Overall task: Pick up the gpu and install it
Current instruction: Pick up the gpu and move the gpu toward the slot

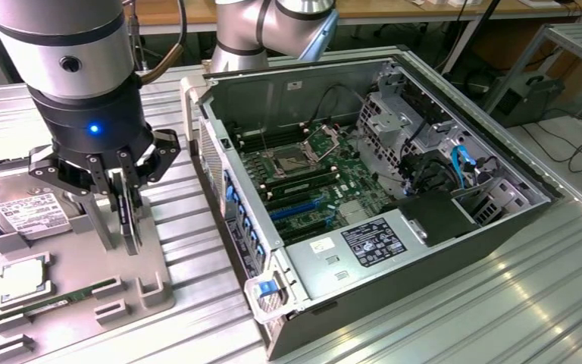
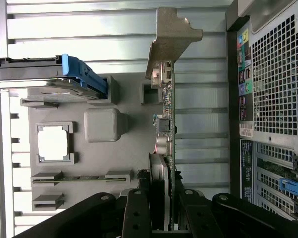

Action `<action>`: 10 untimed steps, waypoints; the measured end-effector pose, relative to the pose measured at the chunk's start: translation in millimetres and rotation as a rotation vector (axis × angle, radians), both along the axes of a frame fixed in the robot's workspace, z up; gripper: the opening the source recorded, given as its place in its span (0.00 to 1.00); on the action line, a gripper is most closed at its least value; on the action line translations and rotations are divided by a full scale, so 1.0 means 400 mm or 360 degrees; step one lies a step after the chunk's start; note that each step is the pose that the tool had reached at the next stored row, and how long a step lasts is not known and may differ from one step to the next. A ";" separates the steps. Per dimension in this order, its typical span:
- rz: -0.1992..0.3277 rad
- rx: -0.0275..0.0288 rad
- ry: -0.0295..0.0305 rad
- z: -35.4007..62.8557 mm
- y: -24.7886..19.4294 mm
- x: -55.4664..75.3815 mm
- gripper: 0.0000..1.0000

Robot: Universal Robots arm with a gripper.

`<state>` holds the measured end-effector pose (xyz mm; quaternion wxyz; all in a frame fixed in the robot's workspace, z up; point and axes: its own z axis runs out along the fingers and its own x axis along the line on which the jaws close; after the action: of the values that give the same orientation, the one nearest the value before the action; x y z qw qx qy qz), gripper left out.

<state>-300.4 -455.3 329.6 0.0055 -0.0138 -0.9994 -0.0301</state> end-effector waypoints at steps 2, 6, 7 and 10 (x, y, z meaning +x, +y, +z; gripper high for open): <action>0.0000 -0.00008 0.00001 0.001 0.000 0.000 0.28; 0.0000 -0.00012 0.00000 0.005 0.000 0.000 0.28; 0.0000 -0.00012 0.00000 0.006 0.000 0.000 0.28; 0.0000 -0.00014 0.00001 0.011 0.000 0.000 0.28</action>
<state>-300.5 -455.3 333.9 0.0055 -0.0139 -0.9994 -0.0296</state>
